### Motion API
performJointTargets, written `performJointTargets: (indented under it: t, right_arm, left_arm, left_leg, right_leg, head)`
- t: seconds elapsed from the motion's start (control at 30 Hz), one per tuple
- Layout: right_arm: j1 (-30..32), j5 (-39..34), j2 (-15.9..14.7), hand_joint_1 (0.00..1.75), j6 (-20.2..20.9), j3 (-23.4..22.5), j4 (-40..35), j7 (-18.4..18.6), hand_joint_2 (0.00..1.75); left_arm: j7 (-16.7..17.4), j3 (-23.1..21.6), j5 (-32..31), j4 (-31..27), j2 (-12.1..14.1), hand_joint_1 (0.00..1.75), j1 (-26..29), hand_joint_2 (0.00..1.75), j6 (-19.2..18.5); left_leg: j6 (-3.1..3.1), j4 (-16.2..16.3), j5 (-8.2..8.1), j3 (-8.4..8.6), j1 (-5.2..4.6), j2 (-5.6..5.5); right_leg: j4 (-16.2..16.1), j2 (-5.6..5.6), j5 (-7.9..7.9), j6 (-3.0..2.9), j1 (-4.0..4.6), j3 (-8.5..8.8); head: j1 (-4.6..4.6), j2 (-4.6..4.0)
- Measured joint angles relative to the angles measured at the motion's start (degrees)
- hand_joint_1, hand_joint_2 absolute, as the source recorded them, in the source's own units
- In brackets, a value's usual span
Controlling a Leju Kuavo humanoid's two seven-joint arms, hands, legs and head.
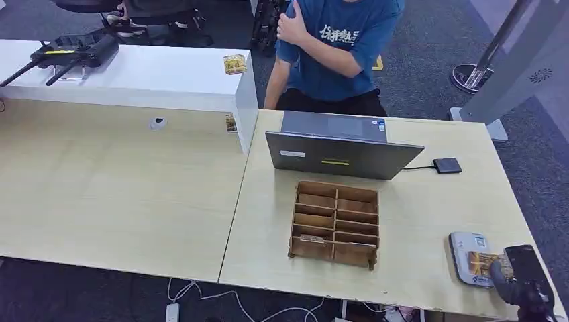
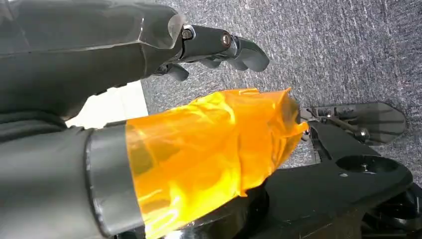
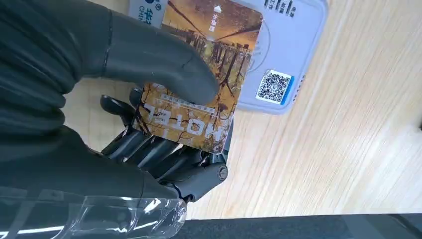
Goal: Pass the card to the sensor for recognition and then transmit it.
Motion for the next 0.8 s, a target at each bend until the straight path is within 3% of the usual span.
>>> performJointTargets:
  t: [0.53, 0.8]
  right_arm:
    - [-4.41, 4.30, -0.59, 1.75, 2.51, 3.21, 2.62, 3.47, 1.75]
    - [-3.36, 0.87, -0.83, 1.75, 0.85, 3.41, 0.15, -0.85, 1.75]
  left_arm:
    - [0.11, 0.28, -0.50, 0.00, 0.00, 0.00, -0.18, 0.00, -0.92]
    - [-0.66, 0.55, -0.20, 0.00, 0.00, 0.00, -0.17, 0.00, -1.09]
  left_leg:
    - [0.00, 0.01, 0.00, 0.10, 0.00, 0.05]
    - [0.00, 0.01, 0.00, 0.10, 0.00, 0.04]
  right_leg:
    - [0.00, 0.09, 0.02, -0.01, 0.00, 0.07]
    - [0.00, 0.07, 0.02, 0.00, 0.00, 0.08]
  head:
    - [0.04, 0.00]
    - [0.02, 0.00]
